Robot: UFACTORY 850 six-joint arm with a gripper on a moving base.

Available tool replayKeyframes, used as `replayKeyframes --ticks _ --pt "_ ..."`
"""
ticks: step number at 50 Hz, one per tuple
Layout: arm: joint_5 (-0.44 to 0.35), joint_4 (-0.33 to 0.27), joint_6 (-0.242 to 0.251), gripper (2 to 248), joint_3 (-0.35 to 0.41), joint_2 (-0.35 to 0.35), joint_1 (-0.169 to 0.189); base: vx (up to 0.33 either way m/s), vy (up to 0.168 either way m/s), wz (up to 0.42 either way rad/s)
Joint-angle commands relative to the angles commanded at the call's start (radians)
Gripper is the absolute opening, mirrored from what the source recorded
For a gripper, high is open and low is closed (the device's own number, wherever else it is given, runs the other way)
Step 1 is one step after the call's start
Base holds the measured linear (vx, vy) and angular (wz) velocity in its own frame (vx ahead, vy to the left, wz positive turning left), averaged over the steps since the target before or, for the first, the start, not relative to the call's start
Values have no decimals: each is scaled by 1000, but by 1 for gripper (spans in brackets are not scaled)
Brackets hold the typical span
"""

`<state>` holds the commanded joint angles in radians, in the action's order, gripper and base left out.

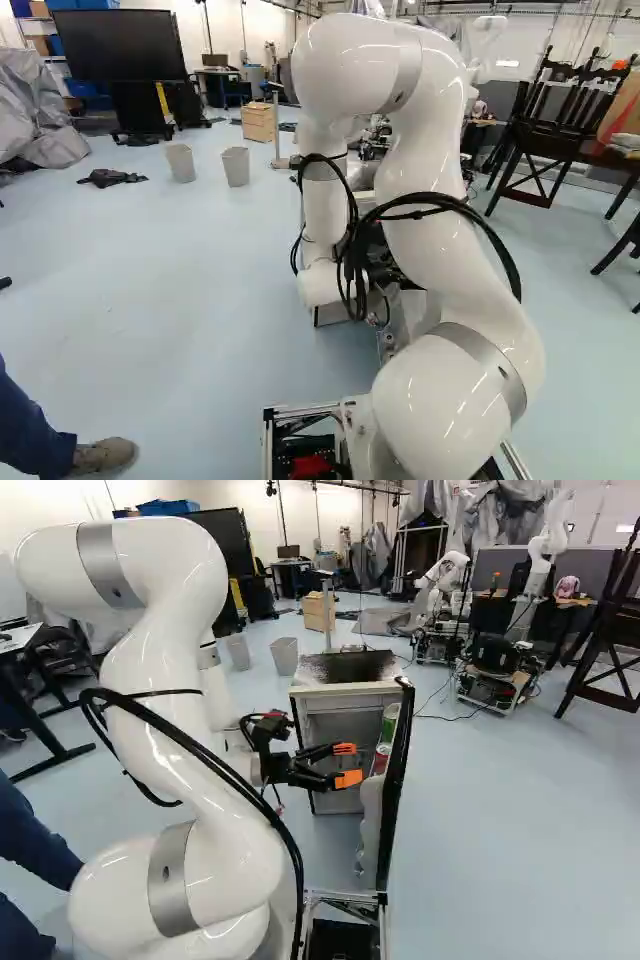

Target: Grab a drink from the fridge

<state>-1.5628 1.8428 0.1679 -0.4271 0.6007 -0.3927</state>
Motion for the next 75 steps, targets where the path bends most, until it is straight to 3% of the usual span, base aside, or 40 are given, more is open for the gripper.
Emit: replayKeyframes --ticks 16,32,75 --pt "29 35 0 247 -51 -4 37 0 0 0" --pt "66 70 0 247 -103 -4 99 0 0 0" --pt "178 155 0 247 -239 4 339 0 0 0"
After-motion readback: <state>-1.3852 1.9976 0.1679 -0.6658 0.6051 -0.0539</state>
